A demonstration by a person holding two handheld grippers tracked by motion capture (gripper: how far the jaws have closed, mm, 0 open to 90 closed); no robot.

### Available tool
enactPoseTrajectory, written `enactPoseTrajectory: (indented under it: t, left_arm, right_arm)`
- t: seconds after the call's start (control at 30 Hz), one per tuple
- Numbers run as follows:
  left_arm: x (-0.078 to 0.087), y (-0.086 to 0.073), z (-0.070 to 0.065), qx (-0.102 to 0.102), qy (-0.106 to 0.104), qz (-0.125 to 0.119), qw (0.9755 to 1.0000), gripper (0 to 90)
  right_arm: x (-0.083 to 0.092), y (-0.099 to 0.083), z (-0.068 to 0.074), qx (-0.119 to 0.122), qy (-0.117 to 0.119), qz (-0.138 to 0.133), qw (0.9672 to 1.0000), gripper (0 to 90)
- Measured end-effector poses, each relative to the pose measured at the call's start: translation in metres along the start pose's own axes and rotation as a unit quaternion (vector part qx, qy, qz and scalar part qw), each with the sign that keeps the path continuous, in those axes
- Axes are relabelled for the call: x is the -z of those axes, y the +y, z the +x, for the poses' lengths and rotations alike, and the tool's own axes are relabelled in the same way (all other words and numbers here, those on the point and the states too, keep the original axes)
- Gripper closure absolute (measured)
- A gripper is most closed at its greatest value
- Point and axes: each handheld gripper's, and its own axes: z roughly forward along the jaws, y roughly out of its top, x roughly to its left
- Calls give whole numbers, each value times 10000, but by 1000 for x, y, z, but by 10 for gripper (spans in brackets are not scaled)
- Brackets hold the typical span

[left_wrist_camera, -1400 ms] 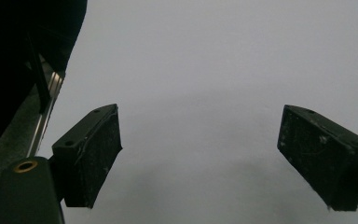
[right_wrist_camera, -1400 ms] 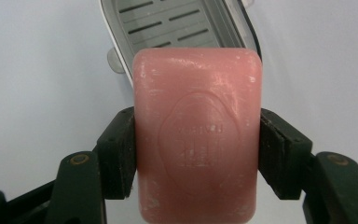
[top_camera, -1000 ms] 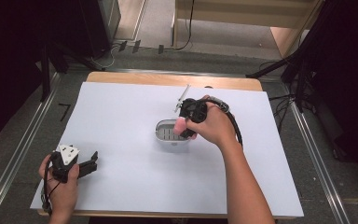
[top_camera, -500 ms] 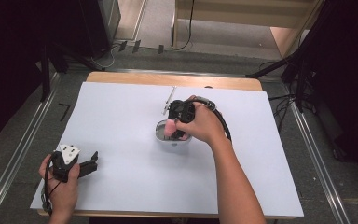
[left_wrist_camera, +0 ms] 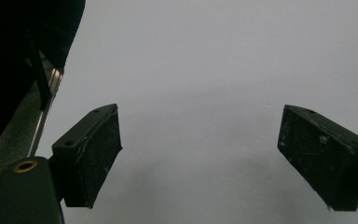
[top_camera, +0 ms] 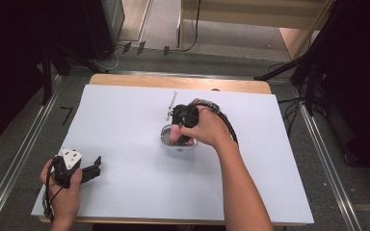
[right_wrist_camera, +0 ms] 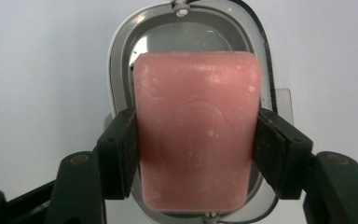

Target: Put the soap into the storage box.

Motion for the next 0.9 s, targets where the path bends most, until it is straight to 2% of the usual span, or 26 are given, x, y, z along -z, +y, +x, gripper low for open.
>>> enactPoseTrajectory:
  t: [0.1, 0.17, 0.2, 0.4, 0.43, 0.53, 0.57, 0.73, 0.9]
  left_arm:
    - [0, 0, 0, 23, 3, 5, 10000, 142]
    - [0, 0, 0, 18, 9, 8, 10000, 142]
    - [0, 0, 0, 10, 9, 14, 10000, 142]
    - [0, 0, 0, 2, 11, 15, 10000, 142]
    - [0, 0, 0, 0, 7, 14, 10000, 142]
    - [-1, 0, 0, -2, 10, 20, 10000, 142]
    - [-1, 0, 0, -13, 7, 21, 10000, 142]
    - [0, 0, 0, -30, 16, 32, 10000, 142]
    - [-1, 0, 0, -31, 13, 38, 10000, 142]
  right_arm:
    - [5, -1, 0, 15, -13, -182, 9998, 390]
    - [8, -1, 3, -79, -16, -174, 9998, 383]
    - [9, -1, 2, 6, -37, -225, 9997, 383]
    - [14, -8, 4, -214, -71, -377, 9990, 389]
    - [18, -13, 4, -326, -102, -523, 9980, 388]
    - [22, -21, 3, -461, -145, -629, 9968, 375]
    - [22, -24, 3, -505, -130, -658, 9965, 353]
    - [23, -39, 5, -896, -414, -765, 9922, 153]
    - [21, -59, 7, -1152, -399, -929, 9882, 130]
